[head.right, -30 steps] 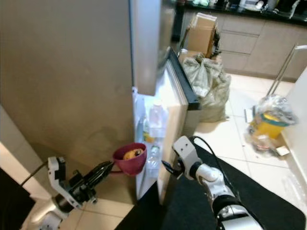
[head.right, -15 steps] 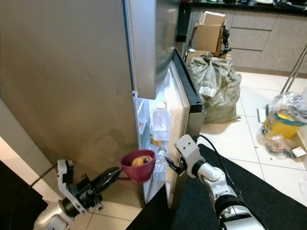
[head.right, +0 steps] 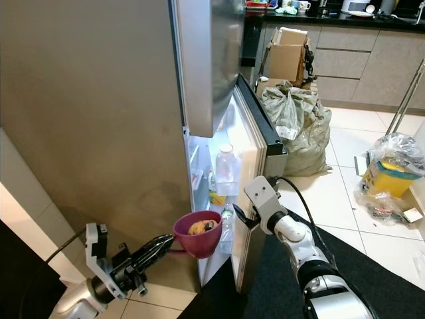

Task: Restocking fridge

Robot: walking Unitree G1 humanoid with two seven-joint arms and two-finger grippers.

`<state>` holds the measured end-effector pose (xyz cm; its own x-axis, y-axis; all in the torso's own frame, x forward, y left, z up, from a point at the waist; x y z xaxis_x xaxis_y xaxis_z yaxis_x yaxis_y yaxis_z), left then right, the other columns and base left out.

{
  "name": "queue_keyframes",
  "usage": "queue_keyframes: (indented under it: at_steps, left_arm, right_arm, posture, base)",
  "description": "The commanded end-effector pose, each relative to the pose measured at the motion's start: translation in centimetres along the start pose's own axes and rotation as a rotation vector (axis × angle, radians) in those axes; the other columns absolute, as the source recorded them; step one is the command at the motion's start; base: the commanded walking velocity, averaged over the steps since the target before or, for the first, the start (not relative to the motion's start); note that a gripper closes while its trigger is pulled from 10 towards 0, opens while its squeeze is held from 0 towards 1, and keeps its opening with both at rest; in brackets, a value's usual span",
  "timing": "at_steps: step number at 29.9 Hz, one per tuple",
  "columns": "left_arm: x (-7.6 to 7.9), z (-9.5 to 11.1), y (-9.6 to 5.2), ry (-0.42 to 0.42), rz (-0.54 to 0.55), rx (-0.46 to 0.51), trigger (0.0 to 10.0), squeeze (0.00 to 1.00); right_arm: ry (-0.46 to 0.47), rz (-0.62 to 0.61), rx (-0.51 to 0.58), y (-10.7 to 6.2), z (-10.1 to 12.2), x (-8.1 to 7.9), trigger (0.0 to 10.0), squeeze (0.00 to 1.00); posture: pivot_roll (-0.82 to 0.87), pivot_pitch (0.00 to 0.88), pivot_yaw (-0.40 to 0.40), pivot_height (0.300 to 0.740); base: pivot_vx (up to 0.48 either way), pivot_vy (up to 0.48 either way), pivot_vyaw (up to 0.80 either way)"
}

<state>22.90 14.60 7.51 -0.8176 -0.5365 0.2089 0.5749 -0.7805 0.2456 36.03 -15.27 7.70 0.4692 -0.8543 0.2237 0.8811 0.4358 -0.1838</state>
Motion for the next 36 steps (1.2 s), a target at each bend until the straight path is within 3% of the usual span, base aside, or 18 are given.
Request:
queue_keyframes:
  at_steps: [1, 2, 4, 5, 6, 8, 12, 18, 26, 29, 35, 36]
  left_arm:
    - [0.4, 0.4, 0.3, 0.014, -0.019, 0.016, 10.0, 0.0]
    - [0.4, 0.4, 0.3, 0.014, -0.019, 0.016, 10.0, 0.0]
    - [0.5, 0.3, 0.2, 0.015, -0.02, 0.01, 10.0, 0.0]
    - [0.5, 0.3, 0.2, 0.015, -0.02, 0.01, 10.0, 0.0]
    - [0.4, 0.4, 0.3, 0.019, -0.022, 0.009, 10.0, 0.0]
    - [0.4, 0.4, 0.3, 0.019, -0.022, 0.009, 10.0, 0.0]
    - [0.5, 0.6, 0.8, 0.024, -0.037, 0.014, 10.0, 0.0]
    - [0.6, 0.5, 0.9, 0.022, -0.043, 0.013, 10.0, 0.0]
    - [0.6, 0.5, 1.0, 0.023, -0.05, 0.012, 10.0, 0.0]
    - [0.7, 0.5, 1.2, 0.022, -0.055, 0.013, 10.0, 0.0]
    - [1.2, 0.4, 2.0, 0.025, -0.053, 0.015, 10.0, 0.0]
    - [1.2, 0.4, 2.0, 0.025, -0.053, 0.015, 10.0, 0.0]
  right_arm:
    - [-0.01, -0.114, -0.029, -0.7, -0.2, 2.6, 10.0, 0.0]
    - [-0.01, -0.114, -0.029, -0.7, -0.2, 2.6, 10.0, 0.0]
    - [0.006, -0.239, -0.048, -2.0, -0.6, 5.2, 10.0, 0.0]
    - [0.006, -0.239, -0.048, -2.0, -0.6, 5.2, 10.0, 0.0]
    - [0.002, -0.345, -0.064, -3.2, -0.8, 7.5, 10.0, 0.0]
    - [0.002, -0.345, -0.064, -3.2, -0.8, 7.5, 10.0, 0.0]
    - [-0.044, -0.565, -0.118, -6.7, -1.5, 11.9, 10.0, 0.0]
    - [-0.067, -0.673, -0.163, -8.4, -2.2, 13.5, 10.0, 0.0]
    - [-0.053, -0.711, -0.195, -8.9, -3.0, 13.5, 10.0, 0.0]
    - [-0.042, -0.686, -0.215, -8.6, -3.6, 12.7, 10.0, 0.0]
    - [0.043, -0.592, -0.329, -8.3, -7.4, 9.0, 10.0, 0.0]
    - [0.043, -0.592, -0.329, -8.3, -7.4, 9.0, 10.0, 0.0]
  posture:
    - [-0.03, 0.048, -0.018, 0.74]
    - [-0.03, 0.048, -0.018, 0.74]
    - [-0.03, 0.051, -0.013, 0.74]
    - [-0.03, 0.051, -0.013, 0.74]
    - [-0.03, 0.051, -0.011, 0.74]
    - [-0.03, 0.051, -0.011, 0.74]
    - [-0.04, 0.05, -0.006, 0.74]
    - [-0.04, 0.051, -0.004, 0.74]
    - [-0.04, 0.051, -0.004, 0.74]
    - [-0.04, 0.047, -0.005, 0.74]
    - [-0.03, 0.048, -0.006, 0.74]
    - [-0.03, 0.048, -0.006, 0.74]
  base:
    - [0.0, 0.0, 0.0]
    - [0.0, 0.0, 0.0]
    - [0.0, 0.0, 0.0]
    - [0.0, 0.0, 0.0]
    - [0.0, 0.0, 0.0]
    - [0.0, 0.0, 0.0]
    - [0.0, 0.0, 0.0]
    - [0.0, 0.0, 0.0]
    - [0.0, 0.0, 0.0]
    - [0.0, 0.0, 0.0]
    - [0.0, 0.0, 0.0]
    - [0.0, 0.0, 0.0]
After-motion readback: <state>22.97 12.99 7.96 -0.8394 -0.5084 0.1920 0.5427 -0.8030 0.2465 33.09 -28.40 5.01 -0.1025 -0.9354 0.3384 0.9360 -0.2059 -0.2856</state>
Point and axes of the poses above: a point about 5 cm out from each wrist's last joint towards the gripper, its own y axis pointing out of the wrist towards the gripper, its own z axis along the axis of the wrist's last joint, x = y × z, the point moved 2 cm from there along y, pointing out of the wrist towards the gripper, and after that the axes turned 8 degrees about y, right-handed, at the moved point
